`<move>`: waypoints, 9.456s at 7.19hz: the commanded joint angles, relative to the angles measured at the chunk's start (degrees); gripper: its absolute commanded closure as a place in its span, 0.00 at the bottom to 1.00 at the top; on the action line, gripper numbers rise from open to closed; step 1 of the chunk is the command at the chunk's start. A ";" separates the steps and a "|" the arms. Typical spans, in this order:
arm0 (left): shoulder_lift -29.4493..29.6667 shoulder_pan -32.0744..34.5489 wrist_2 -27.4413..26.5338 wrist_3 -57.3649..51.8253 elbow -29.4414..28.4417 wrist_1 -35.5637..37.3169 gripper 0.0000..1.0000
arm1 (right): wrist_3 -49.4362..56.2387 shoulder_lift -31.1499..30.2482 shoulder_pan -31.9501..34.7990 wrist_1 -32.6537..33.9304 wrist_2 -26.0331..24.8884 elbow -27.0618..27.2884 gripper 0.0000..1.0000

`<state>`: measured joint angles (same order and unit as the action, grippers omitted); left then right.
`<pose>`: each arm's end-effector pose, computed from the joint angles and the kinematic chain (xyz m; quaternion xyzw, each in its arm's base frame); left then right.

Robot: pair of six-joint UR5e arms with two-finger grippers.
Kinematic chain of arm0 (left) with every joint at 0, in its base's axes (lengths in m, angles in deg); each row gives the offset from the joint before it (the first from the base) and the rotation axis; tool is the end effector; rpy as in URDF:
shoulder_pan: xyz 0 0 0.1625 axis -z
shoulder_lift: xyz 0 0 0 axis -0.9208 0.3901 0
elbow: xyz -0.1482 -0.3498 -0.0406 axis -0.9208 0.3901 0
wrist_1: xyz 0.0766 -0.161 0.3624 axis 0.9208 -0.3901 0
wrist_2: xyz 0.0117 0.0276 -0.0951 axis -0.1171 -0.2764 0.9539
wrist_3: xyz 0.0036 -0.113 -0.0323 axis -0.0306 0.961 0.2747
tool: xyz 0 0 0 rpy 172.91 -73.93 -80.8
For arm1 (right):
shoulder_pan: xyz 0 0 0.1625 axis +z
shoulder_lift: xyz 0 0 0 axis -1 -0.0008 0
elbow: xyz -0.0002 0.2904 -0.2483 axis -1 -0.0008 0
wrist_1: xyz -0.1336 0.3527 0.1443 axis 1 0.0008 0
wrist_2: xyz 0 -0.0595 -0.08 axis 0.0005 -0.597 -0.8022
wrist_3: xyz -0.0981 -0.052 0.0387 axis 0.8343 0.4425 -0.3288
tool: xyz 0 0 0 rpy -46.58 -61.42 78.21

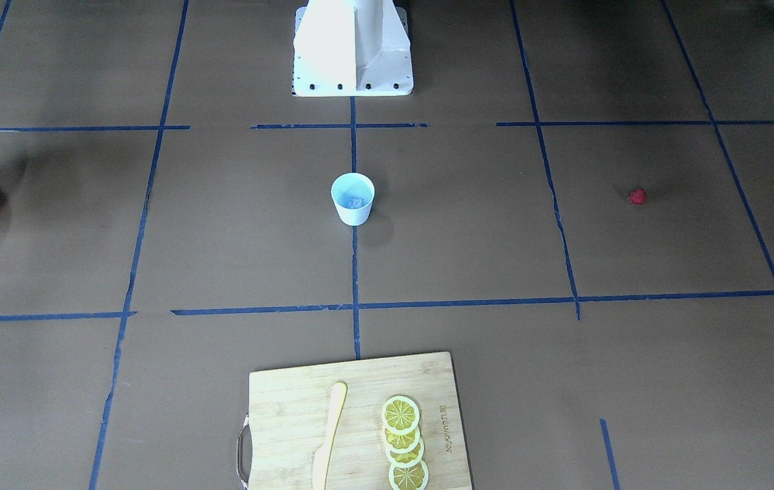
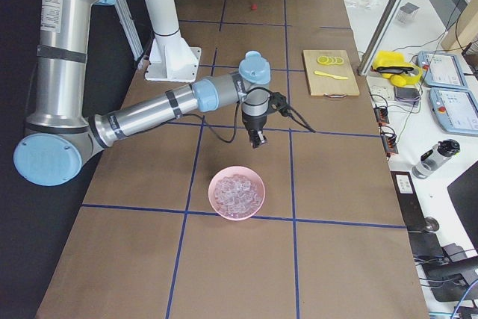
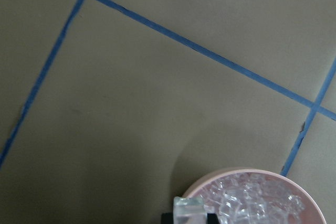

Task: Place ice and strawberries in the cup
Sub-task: 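Grasp a third ice cube from the pink bowl with the right gripper, then carry the ice cube with the right gripper over the blue cup, then open the right gripper to drop the ice cube into the cup, then move the right gripper toward the bowl while the left gripper reaches for the strawberry, then lower the left gripper onto the red strawberry and close it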

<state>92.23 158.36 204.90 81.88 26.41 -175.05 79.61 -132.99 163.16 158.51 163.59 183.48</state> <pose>-0.0555 -0.4554 0.5403 0.0501 0.4114 0.0028 0.9101 -0.0728 -0.4403 0.4172 0.1005 -0.3576 -0.1893 0.9090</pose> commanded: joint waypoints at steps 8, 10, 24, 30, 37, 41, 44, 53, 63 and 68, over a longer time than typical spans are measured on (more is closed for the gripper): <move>0.09 -0.09 -0.51 0.00 -0.26 -0.02 0.00 | -61.36 51.12 -40.76 3.90 -16.79 -23.16 1.00; 0.26 -0.09 -0.60 0.00 -0.53 -0.02 0.00 | -61.48 51.67 -43.32 3.85 -18.19 -25.59 1.00; 0.79 -0.26 -0.60 0.00 -1.23 -0.11 0.00 | -61.39 51.93 -43.51 3.76 -18.90 -26.83 0.08; 0.97 -2.88 -0.77 -0.17 -0.54 -0.20 0.00 | -61.31 51.32 -41.67 6.11 -18.81 -22.54 0.01; -6.50 -27.90 -12.07 46.61 0.80 -36.80 0.00 | -44.79 25.43 -24.10 6.40 -15.39 -0.48 0.01; -6.33 -41.46 -25.00 58.88 0.53 -40.45 0.00 | -26.88 13.80 -9.34 1.30 -7.32 -1.68 0.01; -5.98 -45.88 -28.63 63.10 -3.31 -45.34 0.02 | -23.95 12.82 -7.47 1.30 -7.04 -3.18 0.01; -4.39 -48.07 -28.19 63.19 -4.92 -45.64 0.15 | -24.13 12.91 -7.47 1.21 -7.04 -3.53 0.01; -4.57 -48.69 -28.19 63.19 -5.36 -45.29 0.58 | -24.30 13.44 -7.56 1.30 -7.04 -4.15 0.01; -4.14 -48.07 -24.68 63.11 8.81 -28.68 0.93 | -24.13 13.26 -7.56 1.21 -7.04 -4.15 0.01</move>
<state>87.35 110.29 179.47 144.99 28.64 -212.59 55.34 -119.59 155.61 159.72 156.55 179.33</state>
